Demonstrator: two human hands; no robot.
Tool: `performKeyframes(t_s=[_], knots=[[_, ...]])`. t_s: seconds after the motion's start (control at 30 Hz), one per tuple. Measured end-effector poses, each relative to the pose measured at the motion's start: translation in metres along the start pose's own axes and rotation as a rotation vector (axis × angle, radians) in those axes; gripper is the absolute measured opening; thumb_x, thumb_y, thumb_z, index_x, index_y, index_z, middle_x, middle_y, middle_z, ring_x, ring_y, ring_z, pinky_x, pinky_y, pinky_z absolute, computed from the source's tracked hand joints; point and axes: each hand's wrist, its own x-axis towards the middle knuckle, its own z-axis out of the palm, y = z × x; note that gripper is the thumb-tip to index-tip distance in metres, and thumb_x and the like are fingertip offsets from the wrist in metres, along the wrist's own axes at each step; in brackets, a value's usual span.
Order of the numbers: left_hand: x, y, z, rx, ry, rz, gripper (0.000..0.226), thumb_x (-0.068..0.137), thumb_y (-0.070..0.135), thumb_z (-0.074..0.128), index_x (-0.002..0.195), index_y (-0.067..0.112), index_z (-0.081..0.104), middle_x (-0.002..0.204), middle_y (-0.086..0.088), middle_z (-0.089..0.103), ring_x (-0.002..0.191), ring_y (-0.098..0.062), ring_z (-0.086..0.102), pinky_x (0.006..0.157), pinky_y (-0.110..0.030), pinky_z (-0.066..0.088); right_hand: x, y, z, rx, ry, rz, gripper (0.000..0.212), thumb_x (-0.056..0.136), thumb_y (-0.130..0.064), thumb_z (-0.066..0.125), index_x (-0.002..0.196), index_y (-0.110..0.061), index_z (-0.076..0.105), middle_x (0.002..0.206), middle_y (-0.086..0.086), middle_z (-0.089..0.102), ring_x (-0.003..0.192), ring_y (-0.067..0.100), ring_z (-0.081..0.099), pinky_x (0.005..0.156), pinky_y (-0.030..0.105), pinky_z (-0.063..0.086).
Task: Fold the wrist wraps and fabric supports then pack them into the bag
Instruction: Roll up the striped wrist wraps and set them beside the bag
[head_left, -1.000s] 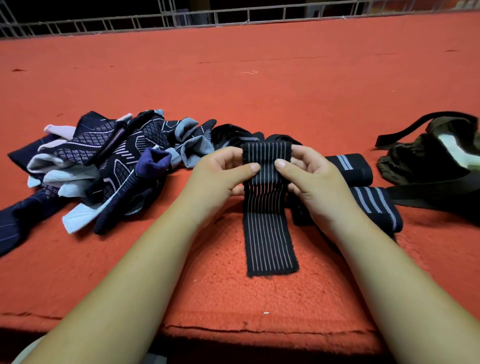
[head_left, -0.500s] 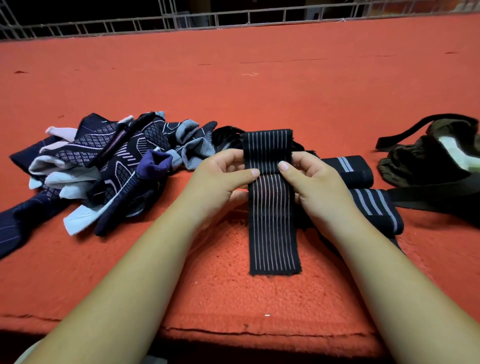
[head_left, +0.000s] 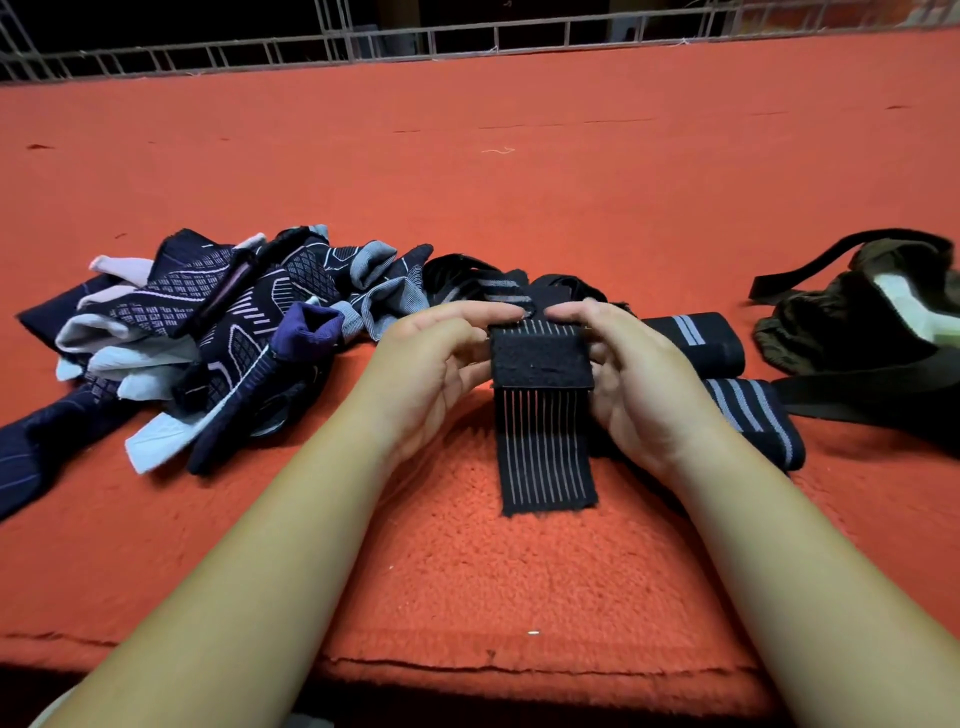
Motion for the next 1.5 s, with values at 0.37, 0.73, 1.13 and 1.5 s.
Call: performKeyframes(t_s=[0.37, 0.73, 1.13, 1.5], knots=[[0.003, -0.008, 0.0, 0.041, 0.115, -0.024, 0.016, 0.098, 0.004, 0.072, 0.114, 0.005, 0.072, 0.107, -0.017, 0.073, 0.083, -0.021, 0.076, 0.068, -0.033, 0.062, 0.001, 0.009, -0.004, -0.264, -0.011, -0.095, 0.029, 0.099, -0.017, 0.073, 0.123, -0.031, 0.075, 0.103, -0.002, 0.076, 0.103, 0.022, 0.066, 0.102, 0.061, 0.053], [0.003, -0.01, -0.006, 0.1, -0.001, -0.08, 0.019, 0.1, 0.017, 0.072, 0.118, 0.011, 0.073, 0.119, -0.018, 0.078, 0.097, -0.03, 0.076, 0.088, -0.051, 0.06, 0.0, 0.009, -0.008, -0.378, 0.015, -0.137, 0.017, 0.099, -0.035, 0.072, 0.114, -0.031, 0.078, 0.11, 0.004, 0.08, 0.104, 0.034, 0.076, 0.097, 0.059, 0.059], [0.006, -0.015, -0.005, 0.091, 0.12, 0.012, 0.026, 0.098, -0.001, 0.069, 0.123, 0.004, 0.071, 0.124, -0.018, 0.074, 0.11, -0.029, 0.074, 0.092, -0.05, 0.062, 0.003, 0.003, 0.0, -0.108, 0.087, 0.05, 0.043, 0.112, -0.052, 0.045, 0.124, -0.021, 0.073, 0.114, 0.005, 0.08, 0.09, 0.03, 0.077, 0.081, 0.052, 0.062], [0.004, -0.012, 0.006, 0.014, 0.093, -0.054, 0.03, 0.098, -0.01, 0.052, 0.112, 0.002, 0.076, 0.109, -0.011, 0.08, 0.096, -0.02, 0.076, 0.076, -0.024, 0.06, 0.003, 0.003, -0.006, -0.207, 0.104, -0.05, 0.037, 0.094, -0.005, 0.066, 0.127, -0.021, 0.072, 0.127, 0.005, 0.076, 0.108, 0.021, 0.071, 0.093, 0.043, 0.057]])
